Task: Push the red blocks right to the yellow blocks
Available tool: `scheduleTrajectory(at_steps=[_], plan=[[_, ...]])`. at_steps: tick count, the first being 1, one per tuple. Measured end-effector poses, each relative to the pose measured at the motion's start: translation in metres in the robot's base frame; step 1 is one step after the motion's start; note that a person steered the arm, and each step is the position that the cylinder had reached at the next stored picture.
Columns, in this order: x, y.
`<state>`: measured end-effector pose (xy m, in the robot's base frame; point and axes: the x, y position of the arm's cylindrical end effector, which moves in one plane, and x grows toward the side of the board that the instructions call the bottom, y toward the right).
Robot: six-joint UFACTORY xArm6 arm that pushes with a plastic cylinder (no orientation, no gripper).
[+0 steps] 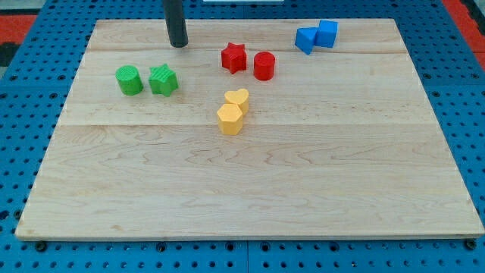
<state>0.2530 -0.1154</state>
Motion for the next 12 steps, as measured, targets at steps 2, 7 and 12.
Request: scheduleTrajectory(at_steps=[2,7,12], plan=[[-0.009,0.000],[0.114,0.122],[0.113,0.208]])
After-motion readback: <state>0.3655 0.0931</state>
